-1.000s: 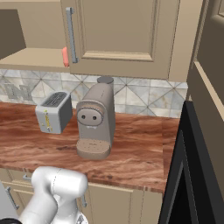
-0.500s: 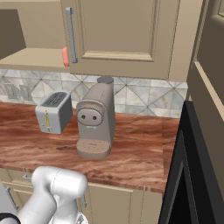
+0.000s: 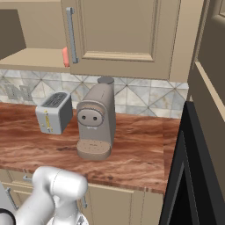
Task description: Pick up the bar soap and sponge from the sink, and place them back in the cabinet, and close the cabinet doors.
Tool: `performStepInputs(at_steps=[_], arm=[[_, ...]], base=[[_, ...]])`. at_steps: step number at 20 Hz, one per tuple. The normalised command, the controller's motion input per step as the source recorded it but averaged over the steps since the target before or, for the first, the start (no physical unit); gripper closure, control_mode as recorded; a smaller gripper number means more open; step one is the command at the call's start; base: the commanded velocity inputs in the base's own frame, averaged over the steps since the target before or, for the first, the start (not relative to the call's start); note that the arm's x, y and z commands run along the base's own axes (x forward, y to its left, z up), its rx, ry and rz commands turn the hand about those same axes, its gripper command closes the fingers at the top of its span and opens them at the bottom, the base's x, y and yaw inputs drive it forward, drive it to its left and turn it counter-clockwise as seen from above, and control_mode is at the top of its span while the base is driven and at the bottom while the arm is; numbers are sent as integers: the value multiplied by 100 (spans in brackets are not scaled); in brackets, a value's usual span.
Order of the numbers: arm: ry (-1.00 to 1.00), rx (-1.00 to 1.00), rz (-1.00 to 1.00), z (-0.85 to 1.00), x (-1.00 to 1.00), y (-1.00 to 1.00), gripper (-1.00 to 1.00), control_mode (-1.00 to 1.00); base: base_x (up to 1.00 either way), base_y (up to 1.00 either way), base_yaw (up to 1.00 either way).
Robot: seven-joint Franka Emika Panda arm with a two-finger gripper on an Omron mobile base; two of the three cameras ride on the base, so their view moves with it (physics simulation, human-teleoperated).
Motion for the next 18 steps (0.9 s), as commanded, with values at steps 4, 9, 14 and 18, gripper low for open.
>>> performStepInputs(at_steps=[4,9,14,18], arm=[[0,0,-14,0,0,12,-100,-100],[0,0,-15,0,0,10,-100,-100],[0,0,-14,0,0,7,-100,-100],[0,0,-11,0,0,5,-100,-100]], base=[[0,0,0],[0,0,0],[0,0,0],[0,0,0]])
